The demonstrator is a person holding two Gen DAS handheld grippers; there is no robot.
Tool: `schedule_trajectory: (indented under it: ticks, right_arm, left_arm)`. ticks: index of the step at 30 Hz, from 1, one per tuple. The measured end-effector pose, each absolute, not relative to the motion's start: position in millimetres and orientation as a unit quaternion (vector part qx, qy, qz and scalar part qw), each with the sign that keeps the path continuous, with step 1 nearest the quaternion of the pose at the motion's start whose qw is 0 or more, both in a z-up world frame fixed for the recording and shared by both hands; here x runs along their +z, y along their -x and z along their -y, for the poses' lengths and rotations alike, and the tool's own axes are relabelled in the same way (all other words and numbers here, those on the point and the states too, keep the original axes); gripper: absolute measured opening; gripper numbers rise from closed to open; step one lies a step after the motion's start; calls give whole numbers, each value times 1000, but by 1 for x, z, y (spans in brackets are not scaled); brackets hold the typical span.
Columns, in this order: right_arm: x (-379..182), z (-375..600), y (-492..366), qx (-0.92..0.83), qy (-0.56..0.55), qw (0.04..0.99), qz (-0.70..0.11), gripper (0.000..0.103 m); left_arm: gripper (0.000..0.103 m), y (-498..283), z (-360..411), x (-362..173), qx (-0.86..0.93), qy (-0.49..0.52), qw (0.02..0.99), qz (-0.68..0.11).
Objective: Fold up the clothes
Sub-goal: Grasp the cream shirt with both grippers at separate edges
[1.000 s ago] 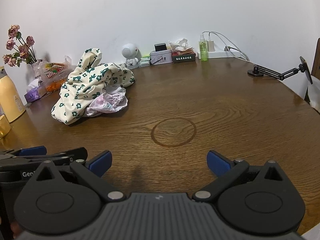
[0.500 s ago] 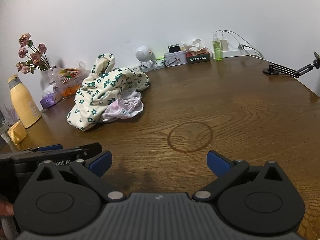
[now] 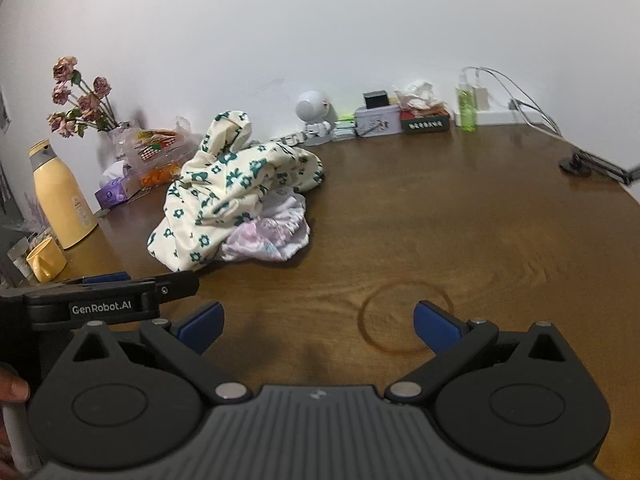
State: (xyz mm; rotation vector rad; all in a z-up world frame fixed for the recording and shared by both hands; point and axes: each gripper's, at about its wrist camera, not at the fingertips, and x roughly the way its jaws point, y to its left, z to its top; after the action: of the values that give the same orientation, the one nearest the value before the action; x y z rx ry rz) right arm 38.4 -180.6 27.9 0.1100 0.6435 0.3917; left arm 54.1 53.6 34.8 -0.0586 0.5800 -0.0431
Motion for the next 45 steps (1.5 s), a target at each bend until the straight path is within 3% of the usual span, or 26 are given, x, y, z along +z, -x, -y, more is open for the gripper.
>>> schedule_trajectory:
  ticks: [19,22,27,33,35,36,37,38,39,42,44,45]
  right_arm:
    - [108,85,-146,213,98,930,-282,102]
    - [104,53,-172,246,118,916,-295,103]
    - [101,6,-218,279,126,906,-293,102]
    - [95,-26,-273,305,107,894,-309,84]
    - [89,-31,-288,313,94,885,-332,63]
    - [85,-33,-294,314,85,882,-340,53]
    - [81,-34,-299,314,77,880,-347,26]
    - [79,-33,-301,317,68,879,-348,13]
    - [76,-32,-303,320,60,879,-349,13]
    - [74,-22,-304,331,45,880,-338,11]
    - [78,-16,-305,334,31,881,-332,10]
    - [83,-11,-304,335,24,885,-322,10]
  left_arm:
    - [101,-139,-136,59,54,78,943,-320]
    - [93,-155,-144,56,63,90,936,-335]
    - [90,-176,-152,53,62,92,930,-351]
    - [90,-205,-159,40,63,94,920,-375]
    - [89,-214,-160,35,61,97,918,-379]
    - [82,-218,-160,33,55,98,918,-379]
    - [75,-221,-161,32,46,99,919,-379]
    - [59,-222,-160,30,34,99,920,-377]
    - [42,-222,-161,29,18,104,920,-376]
    - [29,-219,-165,30,-8,122,921,-370]
    - [14,-215,-168,33,-13,124,923,-363]
    - [13,-214,-167,37,-17,121,926,-358]
